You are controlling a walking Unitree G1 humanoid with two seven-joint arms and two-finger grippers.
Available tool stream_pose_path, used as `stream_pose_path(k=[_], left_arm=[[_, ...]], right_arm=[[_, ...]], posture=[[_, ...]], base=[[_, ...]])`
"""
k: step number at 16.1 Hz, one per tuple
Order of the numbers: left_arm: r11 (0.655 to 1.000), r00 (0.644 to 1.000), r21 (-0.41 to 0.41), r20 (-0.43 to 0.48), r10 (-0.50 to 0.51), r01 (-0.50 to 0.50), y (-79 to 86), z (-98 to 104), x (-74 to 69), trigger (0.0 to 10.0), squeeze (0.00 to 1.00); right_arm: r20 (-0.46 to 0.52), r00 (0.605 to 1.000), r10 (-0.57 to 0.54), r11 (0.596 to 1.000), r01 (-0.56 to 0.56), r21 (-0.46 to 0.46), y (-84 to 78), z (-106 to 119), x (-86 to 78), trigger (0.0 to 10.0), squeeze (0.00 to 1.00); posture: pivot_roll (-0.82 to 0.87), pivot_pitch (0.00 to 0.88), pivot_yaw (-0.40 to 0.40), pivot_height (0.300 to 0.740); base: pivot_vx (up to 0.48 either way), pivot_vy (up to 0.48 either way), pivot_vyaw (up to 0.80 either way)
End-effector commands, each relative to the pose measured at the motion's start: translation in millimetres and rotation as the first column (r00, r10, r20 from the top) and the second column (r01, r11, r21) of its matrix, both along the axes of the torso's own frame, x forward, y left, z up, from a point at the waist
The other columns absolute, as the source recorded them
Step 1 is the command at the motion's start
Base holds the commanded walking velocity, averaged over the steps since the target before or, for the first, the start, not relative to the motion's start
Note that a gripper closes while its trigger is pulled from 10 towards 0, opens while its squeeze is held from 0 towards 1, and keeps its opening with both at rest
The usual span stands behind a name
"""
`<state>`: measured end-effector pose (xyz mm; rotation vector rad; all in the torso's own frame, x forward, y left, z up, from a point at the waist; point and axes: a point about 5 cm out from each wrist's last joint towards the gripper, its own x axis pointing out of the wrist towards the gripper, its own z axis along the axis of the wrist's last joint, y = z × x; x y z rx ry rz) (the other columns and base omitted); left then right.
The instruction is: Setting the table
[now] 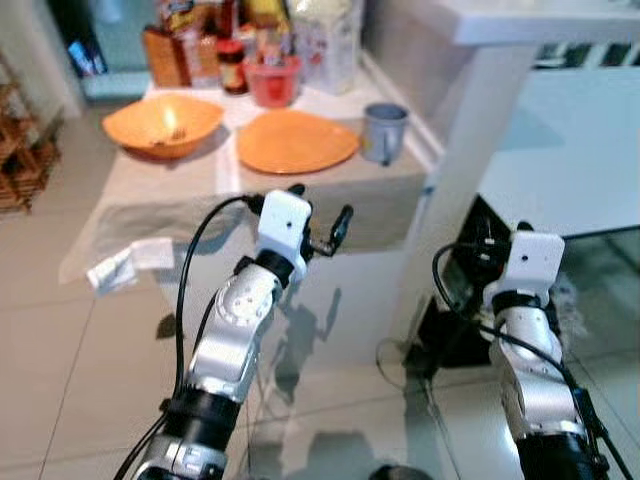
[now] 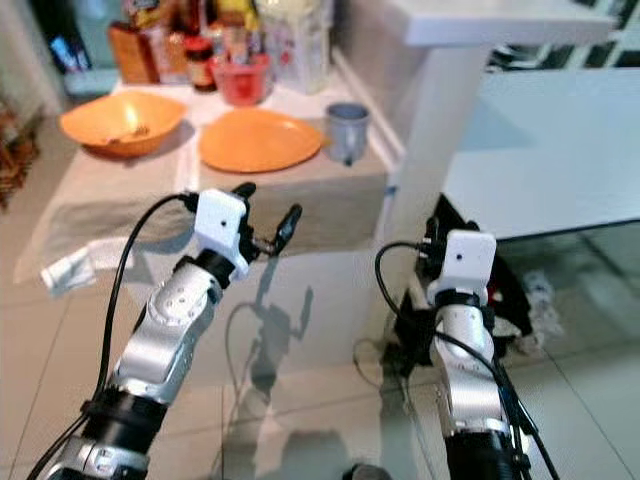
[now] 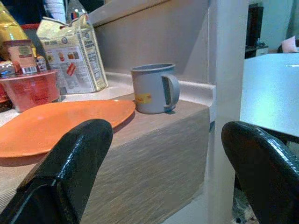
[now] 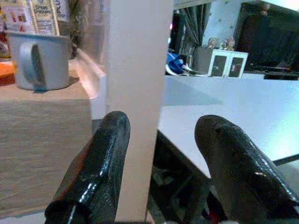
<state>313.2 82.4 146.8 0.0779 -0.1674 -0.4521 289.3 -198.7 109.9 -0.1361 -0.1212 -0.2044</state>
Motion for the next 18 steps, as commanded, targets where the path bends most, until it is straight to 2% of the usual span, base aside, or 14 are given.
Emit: stream_pose_path(k=[1,10,13,18], left_arm=[[1.000,1.000,0.001,-0.009,0.022,-0.022,2.9,0.1,2.3,10.0,0.00],[1.000,1.000,0.015,-0.006,0.013,-0.013,0.5,0.0,2.1,10.0,0.00],[0.999,0.999,0.038,0.031,-0.010,0.009,-2.9,2.5,0.0,10.0,0.00],[1.000,0.999,0.011,0.037,-0.002,0.002,-1.8,4.2,-0.7,10.0,0.00]], right_arm=[[-0.012,1.000,0.007,1.000,-0.008,-0.010,0.2,-0.6,1.2,10.0,0.00],[-0.026,0.999,0.026,1.000,-0.026,-0.010,3.2,-4.0,0.6,10.0,0.00],[-0.019,0.999,0.030,1.000,-0.030,-0.010,4.4,-3.3,0.8,10.0,0.00],[-0.010,0.999,0.041,0.999,-0.041,-0.019,6.6,-2.8,0.0,10.0,0.00]], posture=[[0.02,0.000,0.004,0.722],[0.02,0.000,0.002,0.722],[0.02,0.000,0.002,0.722],[0.02,0.000,0.001,0.722]], base=[[0.300,0.289,0.00],[0.476,0.000,0.00],[0.469,0.000,0.00],[0.000,0.000,0.00]])
